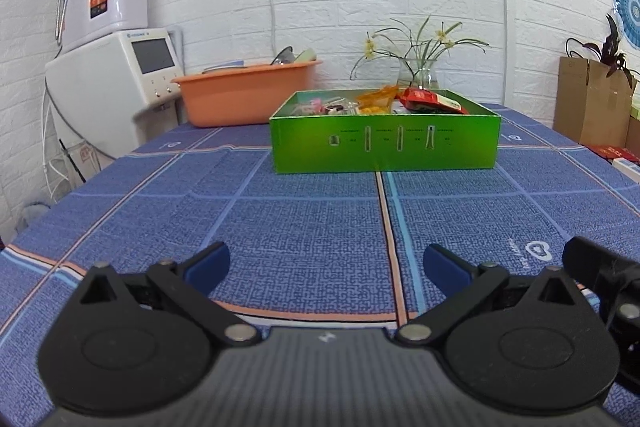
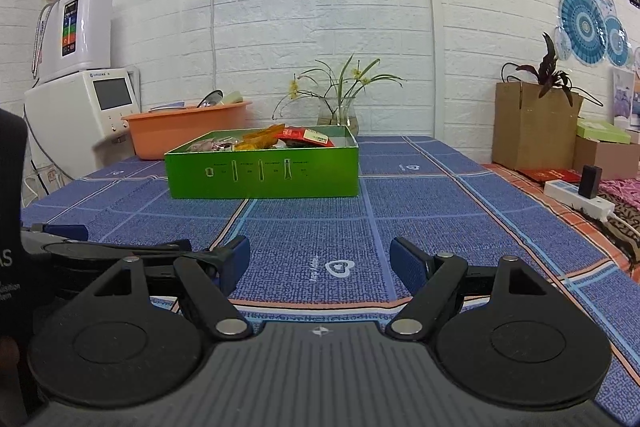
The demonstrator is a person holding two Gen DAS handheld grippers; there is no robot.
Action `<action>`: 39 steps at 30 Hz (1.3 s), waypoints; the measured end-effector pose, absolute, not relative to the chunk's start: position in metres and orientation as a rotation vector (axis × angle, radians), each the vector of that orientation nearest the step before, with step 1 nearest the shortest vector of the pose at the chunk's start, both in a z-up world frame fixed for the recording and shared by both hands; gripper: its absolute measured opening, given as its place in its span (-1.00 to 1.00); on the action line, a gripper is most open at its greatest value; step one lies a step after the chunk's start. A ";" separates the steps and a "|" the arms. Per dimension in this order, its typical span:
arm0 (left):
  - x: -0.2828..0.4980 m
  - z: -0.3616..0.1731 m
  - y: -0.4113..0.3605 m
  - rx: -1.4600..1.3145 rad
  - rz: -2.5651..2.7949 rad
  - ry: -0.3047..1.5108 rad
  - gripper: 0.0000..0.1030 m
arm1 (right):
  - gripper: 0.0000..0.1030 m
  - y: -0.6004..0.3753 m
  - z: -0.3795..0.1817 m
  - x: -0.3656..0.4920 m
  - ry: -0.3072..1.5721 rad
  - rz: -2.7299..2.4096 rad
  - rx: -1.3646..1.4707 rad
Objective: Organize snacks
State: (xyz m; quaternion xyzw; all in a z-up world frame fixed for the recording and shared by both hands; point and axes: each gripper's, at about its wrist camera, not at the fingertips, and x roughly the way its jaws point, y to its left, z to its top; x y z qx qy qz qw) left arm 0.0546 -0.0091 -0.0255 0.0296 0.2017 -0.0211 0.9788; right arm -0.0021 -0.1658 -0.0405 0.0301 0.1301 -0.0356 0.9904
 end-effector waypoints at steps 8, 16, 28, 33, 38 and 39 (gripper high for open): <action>0.037 -0.013 -0.003 0.053 -0.012 0.365 1.00 | 1.00 -0.166 -0.038 -0.004 0.278 -0.094 0.072; 0.029 -0.008 -0.006 0.080 -0.017 0.378 1.00 | 1.00 -0.166 -0.033 -0.011 0.262 -0.116 0.057; 0.025 -0.012 -0.009 0.056 -0.032 0.422 1.00 | 1.00 -0.168 -0.033 -0.015 0.265 -0.124 0.066; 0.022 -0.013 -0.012 0.090 -0.024 0.403 1.00 | 1.00 -0.167 -0.033 -0.017 0.257 -0.119 0.059; 0.022 -0.012 -0.010 0.093 -0.022 0.398 1.00 | 1.00 -0.167 -0.032 -0.018 0.248 -0.119 0.053; 0.022 -0.012 -0.009 0.092 -0.022 0.398 1.00 | 1.00 -0.167 -0.032 -0.019 0.245 -0.122 0.050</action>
